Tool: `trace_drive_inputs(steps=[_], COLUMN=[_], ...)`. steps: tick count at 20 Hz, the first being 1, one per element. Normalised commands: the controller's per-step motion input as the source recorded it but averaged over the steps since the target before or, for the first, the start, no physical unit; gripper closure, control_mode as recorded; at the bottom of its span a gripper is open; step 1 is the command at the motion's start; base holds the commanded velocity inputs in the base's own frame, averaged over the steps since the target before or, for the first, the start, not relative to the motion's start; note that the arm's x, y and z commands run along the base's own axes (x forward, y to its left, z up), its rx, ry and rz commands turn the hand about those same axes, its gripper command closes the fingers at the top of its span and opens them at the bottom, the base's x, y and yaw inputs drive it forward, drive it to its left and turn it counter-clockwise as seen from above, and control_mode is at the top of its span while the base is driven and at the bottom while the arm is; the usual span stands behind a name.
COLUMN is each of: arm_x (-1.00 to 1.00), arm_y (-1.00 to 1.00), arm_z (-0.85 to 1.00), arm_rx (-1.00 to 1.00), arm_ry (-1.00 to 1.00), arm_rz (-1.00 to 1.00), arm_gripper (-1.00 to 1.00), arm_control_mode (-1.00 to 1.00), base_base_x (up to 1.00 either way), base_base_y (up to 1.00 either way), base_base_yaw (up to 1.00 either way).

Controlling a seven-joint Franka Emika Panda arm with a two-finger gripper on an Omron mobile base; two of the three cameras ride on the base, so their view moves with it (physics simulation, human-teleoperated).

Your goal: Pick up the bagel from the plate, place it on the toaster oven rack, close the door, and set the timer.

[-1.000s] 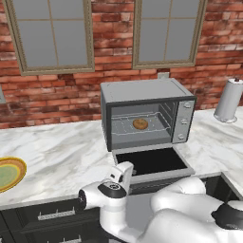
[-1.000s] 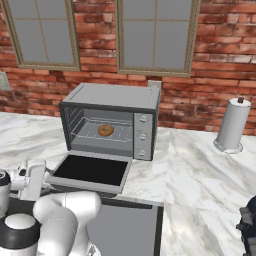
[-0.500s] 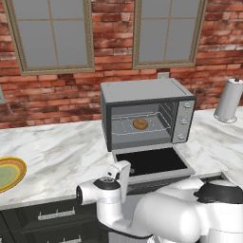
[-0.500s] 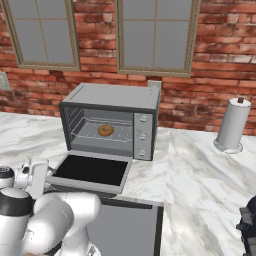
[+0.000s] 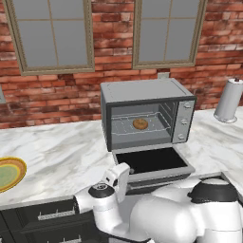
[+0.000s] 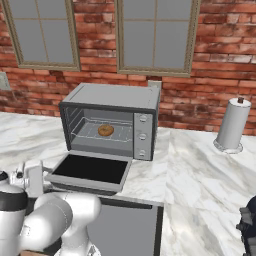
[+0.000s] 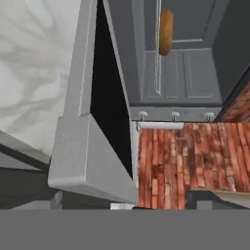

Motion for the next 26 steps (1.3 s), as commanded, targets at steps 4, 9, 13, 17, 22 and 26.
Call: trace_drive_inputs(steps=[4, 9, 13, 17, 22, 26], arm_x=[0.37, 0.61, 0.88, 0.99, 1.00, 0.92], arm_y=[0.00, 0.00, 0.00, -0.03, -0.02, 0.00], arm_z=[0.68, 0.81, 0.76, 0.61, 0.31, 0.02], arm_rx=[0.00, 0.00, 0.00, 0.00, 0.00, 0.00], arm_ry=[-0.45, -0.41, -0.33, -0.25, -0.18, -0.10], arm_rz=[0.02, 0.01, 0.02, 0.04, 0.05, 0.05], arm_gripper=[-1.00, -1.00, -1.00, -1.00, -1.00, -1.00], arm_control_mode=[-1.00, -1.00, -1.00, -1.00, -1.00, -1.00], base_base_x=[0.00, 0.00, 0.00, 0.00, 0.00, 0.00], base_base_y=[0.00, 0.00, 0.00, 0.00, 0.00, 0.00], base_base_yaw=[0.00, 0.00, 0.00, 0.00, 0.00, 0.00])
